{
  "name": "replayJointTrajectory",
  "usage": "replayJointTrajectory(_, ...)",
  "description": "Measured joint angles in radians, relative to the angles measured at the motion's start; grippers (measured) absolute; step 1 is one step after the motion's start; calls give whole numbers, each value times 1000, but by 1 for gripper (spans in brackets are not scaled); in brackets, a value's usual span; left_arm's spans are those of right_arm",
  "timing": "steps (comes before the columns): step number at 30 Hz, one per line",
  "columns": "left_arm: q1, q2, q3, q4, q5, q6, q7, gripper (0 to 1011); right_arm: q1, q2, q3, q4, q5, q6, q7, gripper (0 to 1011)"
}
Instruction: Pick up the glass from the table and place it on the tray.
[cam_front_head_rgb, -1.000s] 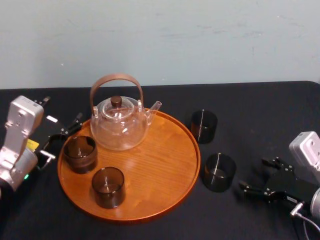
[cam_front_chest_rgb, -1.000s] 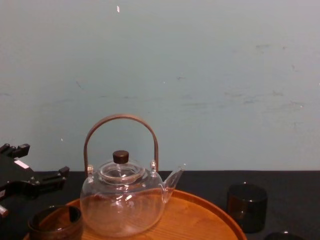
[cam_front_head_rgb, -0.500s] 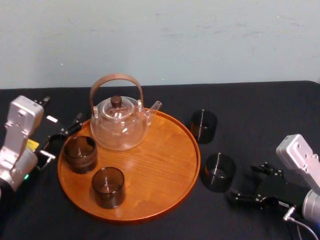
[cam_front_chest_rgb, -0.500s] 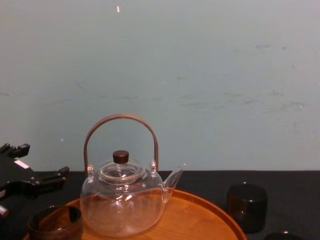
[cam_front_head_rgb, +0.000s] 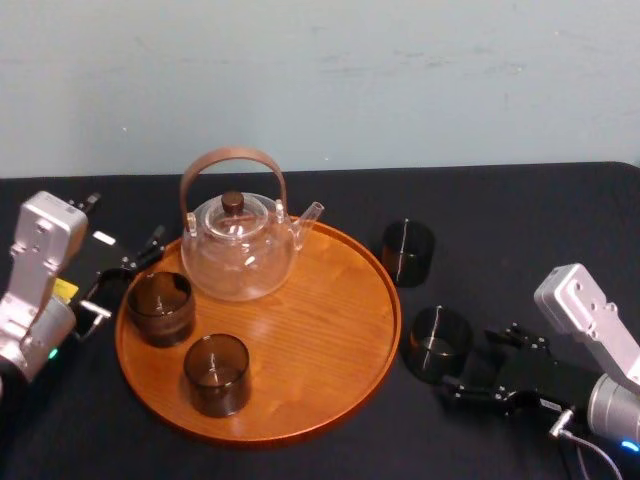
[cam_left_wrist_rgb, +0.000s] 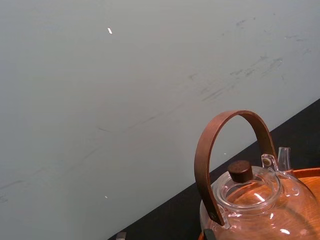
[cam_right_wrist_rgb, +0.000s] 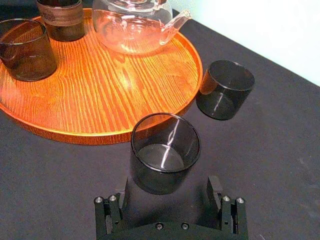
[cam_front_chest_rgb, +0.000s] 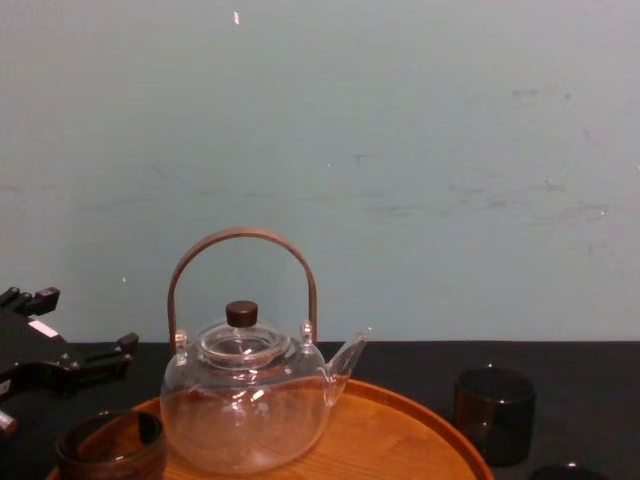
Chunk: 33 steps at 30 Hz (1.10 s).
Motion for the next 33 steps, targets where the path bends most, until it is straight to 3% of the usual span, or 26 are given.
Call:
replayJointTrajectory(15,0,0,0,0,0,0,0,1001,37,-52,-5,31,-21,28,43,1002)
replayJointTrajectory(33,0,0,0,0,0,0,0,1001,88,-90,-12,79,29,74,64,1002)
